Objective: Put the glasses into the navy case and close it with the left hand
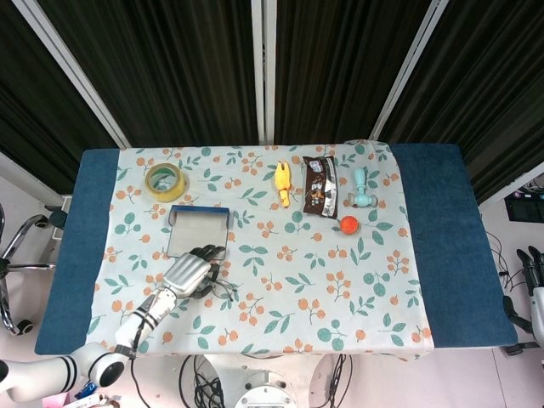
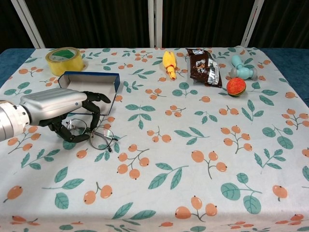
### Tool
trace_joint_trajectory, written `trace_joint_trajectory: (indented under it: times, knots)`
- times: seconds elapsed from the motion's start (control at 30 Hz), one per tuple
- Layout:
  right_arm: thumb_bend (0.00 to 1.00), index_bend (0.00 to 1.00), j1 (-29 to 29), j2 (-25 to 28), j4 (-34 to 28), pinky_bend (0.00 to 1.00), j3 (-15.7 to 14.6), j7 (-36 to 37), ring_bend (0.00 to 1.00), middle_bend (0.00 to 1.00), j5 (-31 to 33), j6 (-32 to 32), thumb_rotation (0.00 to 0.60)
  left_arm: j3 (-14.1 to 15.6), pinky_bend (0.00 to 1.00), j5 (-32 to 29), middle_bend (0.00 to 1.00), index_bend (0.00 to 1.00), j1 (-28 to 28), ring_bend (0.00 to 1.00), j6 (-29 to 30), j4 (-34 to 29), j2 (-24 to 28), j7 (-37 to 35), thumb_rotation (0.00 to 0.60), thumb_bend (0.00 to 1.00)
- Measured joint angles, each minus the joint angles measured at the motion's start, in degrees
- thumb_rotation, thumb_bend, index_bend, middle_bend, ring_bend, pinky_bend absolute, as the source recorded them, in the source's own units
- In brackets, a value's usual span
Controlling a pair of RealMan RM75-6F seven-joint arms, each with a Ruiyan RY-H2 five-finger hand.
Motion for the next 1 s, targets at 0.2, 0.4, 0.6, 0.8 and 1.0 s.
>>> trace_joint_trajectory:
  times: [0.2, 0.4, 0.6, 0.8, 1.0]
  knots:
    - [0.31, 0.00, 0.1, -0.1, 0.1, 0.00, 0.1, 0.0, 0.00, 0.00, 0.1, -0.3, 0.600, 0.0, 0.22, -0.5, 0.10, 0.60, -0.2, 0.08, 0.1, 0.0, 0.0, -0.2, 0.600, 0.43]
    - [0.31, 0.00, 0.4, -0.2, -0.1, 0.00, 0.1, -0.4, 0.00, 0.00, 0.0, -0.6, 0.600, -0.1, 0.22, -1.2, 0.11, 0.64, -0.2, 0.09, 0.4, 0.0, 0.0, 0.2, 0.600, 0.46]
    - [0.31, 0.00, 0.6, -0.1, -0.5, 0.00, 0.2, -0.9, 0.00, 0.00, 0.1, -0.7, 0.600, -0.9, 0.22, -1.1, 0.11, 0.66, -0.1, 0.09, 2.1, -1.7, 1.6, 0.8, 0.600, 0.48]
    - [0.31, 0.00, 0.8, -0.1, -0.9, 0.00, 0.2, -1.1, 0.00, 0.00, -0.1, -0.9, 0.600, -2.9, 0.22, -3.7, 0.11, 0.67, -0.3, 0.09, 2.4, -2.7, 4.1, 1.0, 0.600, 0.49]
    - [0.31, 0.00, 0.9, -0.4, -0.9, 0.00, 0.1, -1.4, 0.00, 0.00, -0.2, -0.9, 0.600, -4.4, 0.22, -6.3, 0.11, 0.67, -2.2, 0.08, 0.0, 0.4, 4.1, 2.9, 0.600, 0.49]
